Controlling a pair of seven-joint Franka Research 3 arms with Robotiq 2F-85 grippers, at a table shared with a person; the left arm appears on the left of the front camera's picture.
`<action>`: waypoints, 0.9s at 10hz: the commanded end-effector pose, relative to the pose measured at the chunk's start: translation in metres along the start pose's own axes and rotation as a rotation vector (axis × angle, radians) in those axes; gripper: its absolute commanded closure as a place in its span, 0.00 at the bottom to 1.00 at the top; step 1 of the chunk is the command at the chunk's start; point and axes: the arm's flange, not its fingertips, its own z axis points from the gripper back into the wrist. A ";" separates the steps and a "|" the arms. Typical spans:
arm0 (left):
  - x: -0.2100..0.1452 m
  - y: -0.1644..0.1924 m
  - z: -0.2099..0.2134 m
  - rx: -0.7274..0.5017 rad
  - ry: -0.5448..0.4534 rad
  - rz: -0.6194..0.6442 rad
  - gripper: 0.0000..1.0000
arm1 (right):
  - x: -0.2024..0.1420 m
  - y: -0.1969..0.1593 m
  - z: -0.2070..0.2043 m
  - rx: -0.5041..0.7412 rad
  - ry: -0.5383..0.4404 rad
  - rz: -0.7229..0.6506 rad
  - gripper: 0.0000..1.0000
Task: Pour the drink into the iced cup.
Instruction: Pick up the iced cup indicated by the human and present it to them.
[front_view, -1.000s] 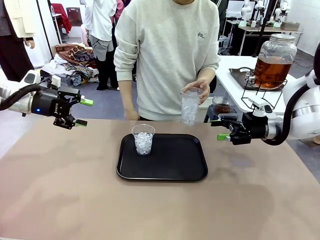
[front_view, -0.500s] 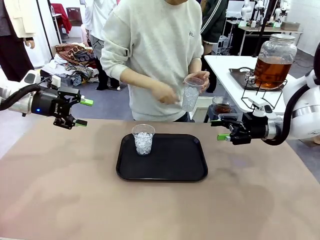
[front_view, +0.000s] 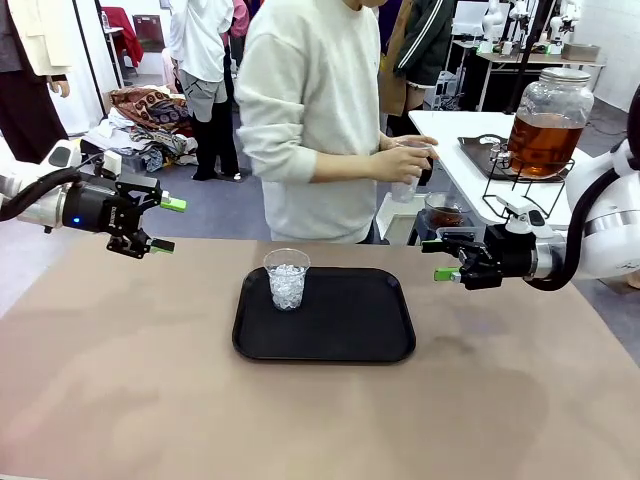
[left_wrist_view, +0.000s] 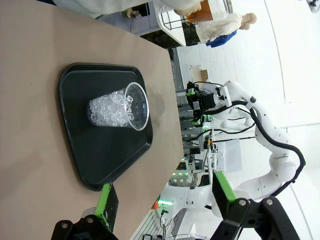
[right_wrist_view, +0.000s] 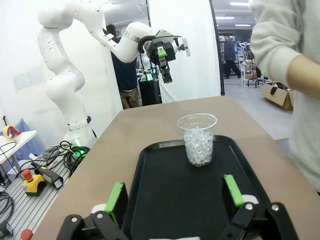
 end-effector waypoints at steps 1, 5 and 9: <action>0.000 0.000 0.000 -0.001 -0.001 -0.002 0.00 | 0.003 -0.003 -0.002 -0.005 0.001 -0.001 0.00; 0.000 0.000 0.000 -0.001 -0.001 -0.002 0.00 | 0.003 -0.003 -0.002 -0.005 0.001 -0.001 0.00; 0.000 0.000 0.000 -0.001 -0.001 -0.002 0.00 | 0.003 -0.003 -0.002 -0.005 0.001 -0.001 0.00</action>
